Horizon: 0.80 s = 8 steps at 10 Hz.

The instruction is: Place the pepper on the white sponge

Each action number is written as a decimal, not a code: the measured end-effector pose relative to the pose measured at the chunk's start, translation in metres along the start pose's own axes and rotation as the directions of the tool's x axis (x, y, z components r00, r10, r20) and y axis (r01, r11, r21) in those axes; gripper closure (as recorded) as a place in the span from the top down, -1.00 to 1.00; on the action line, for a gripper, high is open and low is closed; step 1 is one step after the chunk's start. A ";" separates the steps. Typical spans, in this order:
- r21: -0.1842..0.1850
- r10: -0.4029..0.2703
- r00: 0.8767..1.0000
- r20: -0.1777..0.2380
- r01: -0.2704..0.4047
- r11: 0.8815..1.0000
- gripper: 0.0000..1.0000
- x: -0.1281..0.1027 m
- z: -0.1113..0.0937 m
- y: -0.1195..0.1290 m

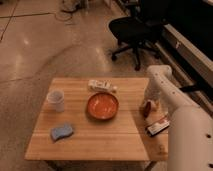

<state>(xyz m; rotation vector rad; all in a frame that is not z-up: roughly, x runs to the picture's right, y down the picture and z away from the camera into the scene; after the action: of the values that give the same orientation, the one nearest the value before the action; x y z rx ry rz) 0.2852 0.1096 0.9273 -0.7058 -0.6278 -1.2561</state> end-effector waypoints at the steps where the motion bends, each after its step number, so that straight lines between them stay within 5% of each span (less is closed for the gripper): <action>1: -0.001 -0.001 1.000 0.002 0.001 1.000 -0.53 0.001 -0.001 0.000; 4: 0.003 -0.040 0.999 0.004 0.040 0.999 -1.00 -0.007 -0.015 -0.005; 6: 0.012 -0.109 0.994 -0.011 0.109 0.994 -1.00 -0.023 -0.036 -0.013; 8: 0.018 -0.240 0.970 -0.046 0.241 0.970 -1.00 -0.051 -0.066 -0.034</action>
<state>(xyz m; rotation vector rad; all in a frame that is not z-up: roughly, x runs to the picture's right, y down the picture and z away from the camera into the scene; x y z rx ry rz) 0.2444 0.0848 0.8505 -0.5939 -0.7066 -1.4813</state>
